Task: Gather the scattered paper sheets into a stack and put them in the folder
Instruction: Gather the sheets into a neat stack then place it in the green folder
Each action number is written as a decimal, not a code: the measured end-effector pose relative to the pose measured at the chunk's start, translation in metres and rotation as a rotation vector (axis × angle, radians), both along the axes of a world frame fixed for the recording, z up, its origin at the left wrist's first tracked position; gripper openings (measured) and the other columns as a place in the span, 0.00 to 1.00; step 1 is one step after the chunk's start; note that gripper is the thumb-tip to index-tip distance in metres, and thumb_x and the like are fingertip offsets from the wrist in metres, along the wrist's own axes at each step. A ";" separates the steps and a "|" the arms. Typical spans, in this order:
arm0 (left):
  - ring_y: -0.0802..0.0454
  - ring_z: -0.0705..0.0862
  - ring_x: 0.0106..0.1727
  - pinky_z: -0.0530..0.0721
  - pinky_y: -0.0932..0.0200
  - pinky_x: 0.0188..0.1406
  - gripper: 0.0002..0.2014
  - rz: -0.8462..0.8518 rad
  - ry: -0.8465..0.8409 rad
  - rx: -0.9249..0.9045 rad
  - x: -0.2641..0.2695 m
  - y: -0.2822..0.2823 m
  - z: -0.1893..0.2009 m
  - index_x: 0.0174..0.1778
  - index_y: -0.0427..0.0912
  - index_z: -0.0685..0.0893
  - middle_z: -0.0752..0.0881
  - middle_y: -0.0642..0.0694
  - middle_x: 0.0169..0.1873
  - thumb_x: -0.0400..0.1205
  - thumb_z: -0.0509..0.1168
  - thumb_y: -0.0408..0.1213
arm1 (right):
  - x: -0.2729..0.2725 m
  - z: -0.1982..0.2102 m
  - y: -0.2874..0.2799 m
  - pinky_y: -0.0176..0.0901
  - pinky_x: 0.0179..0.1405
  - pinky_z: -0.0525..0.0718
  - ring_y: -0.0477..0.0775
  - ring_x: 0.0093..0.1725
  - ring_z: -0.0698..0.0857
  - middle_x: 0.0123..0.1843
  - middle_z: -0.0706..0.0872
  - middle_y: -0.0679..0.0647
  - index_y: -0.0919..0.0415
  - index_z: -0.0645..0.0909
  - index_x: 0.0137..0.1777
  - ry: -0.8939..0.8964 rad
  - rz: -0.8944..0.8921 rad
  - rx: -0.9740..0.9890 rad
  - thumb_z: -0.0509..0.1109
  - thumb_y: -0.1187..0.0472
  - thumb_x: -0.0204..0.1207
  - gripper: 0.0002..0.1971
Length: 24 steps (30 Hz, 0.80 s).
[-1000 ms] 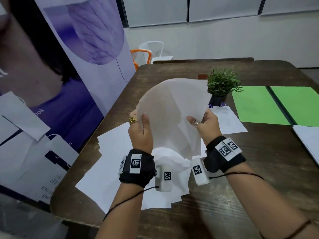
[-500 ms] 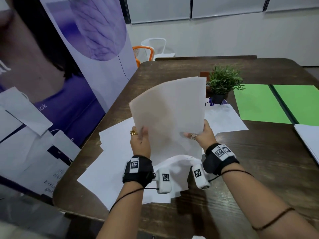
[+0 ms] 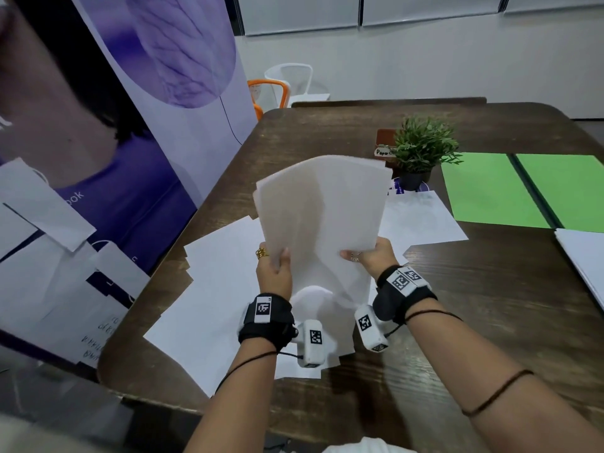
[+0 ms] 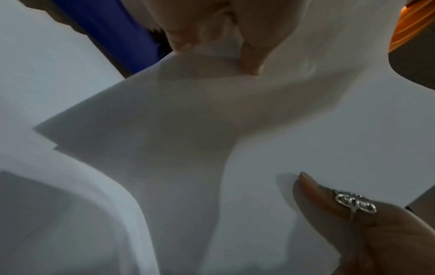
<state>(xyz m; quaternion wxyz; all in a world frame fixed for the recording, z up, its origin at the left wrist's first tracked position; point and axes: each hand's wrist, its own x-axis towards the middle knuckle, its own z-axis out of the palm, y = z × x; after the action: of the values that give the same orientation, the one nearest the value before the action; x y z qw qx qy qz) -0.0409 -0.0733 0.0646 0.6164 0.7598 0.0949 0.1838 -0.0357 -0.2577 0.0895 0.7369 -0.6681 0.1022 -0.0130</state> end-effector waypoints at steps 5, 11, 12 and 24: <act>0.57 0.82 0.48 0.74 0.73 0.48 0.15 -0.015 -0.035 0.029 -0.003 0.002 0.004 0.61 0.37 0.72 0.82 0.51 0.49 0.81 0.66 0.33 | 0.001 -0.005 -0.018 0.37 0.46 0.84 0.53 0.47 0.84 0.51 0.86 0.58 0.67 0.81 0.56 -0.064 -0.122 -0.226 0.80 0.73 0.64 0.20; 0.49 0.81 0.49 0.71 0.72 0.47 0.12 -0.031 -0.021 0.124 -0.006 -0.011 -0.002 0.63 0.31 0.73 0.82 0.44 0.50 0.84 0.60 0.29 | -0.007 -0.016 -0.015 0.47 0.64 0.78 0.57 0.59 0.82 0.60 0.83 0.61 0.67 0.73 0.68 -0.007 -0.103 -0.210 0.63 0.78 0.76 0.20; 0.52 0.81 0.47 0.71 0.74 0.46 0.13 -0.018 -0.035 0.112 -0.007 -0.012 -0.001 0.63 0.32 0.72 0.82 0.47 0.50 0.84 0.60 0.29 | -0.007 -0.014 -0.018 0.45 0.62 0.77 0.55 0.57 0.81 0.60 0.82 0.59 0.66 0.73 0.68 -0.024 -0.108 -0.197 0.62 0.78 0.76 0.21; 0.35 0.82 0.54 0.74 0.59 0.49 0.14 -0.218 0.250 0.253 -0.011 -0.057 -0.031 0.62 0.29 0.75 0.83 0.31 0.53 0.81 0.56 0.22 | -0.028 -0.057 -0.063 0.40 0.58 0.72 0.59 0.61 0.79 0.60 0.79 0.61 0.70 0.68 0.69 0.263 -0.096 -0.460 0.53 0.79 0.76 0.21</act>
<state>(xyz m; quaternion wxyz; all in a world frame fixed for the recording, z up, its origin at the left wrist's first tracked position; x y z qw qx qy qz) -0.0519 -0.1306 0.0337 0.5156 0.8539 0.0639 0.0310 -0.0638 -0.3202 0.0325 0.5445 -0.8084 0.2229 0.0161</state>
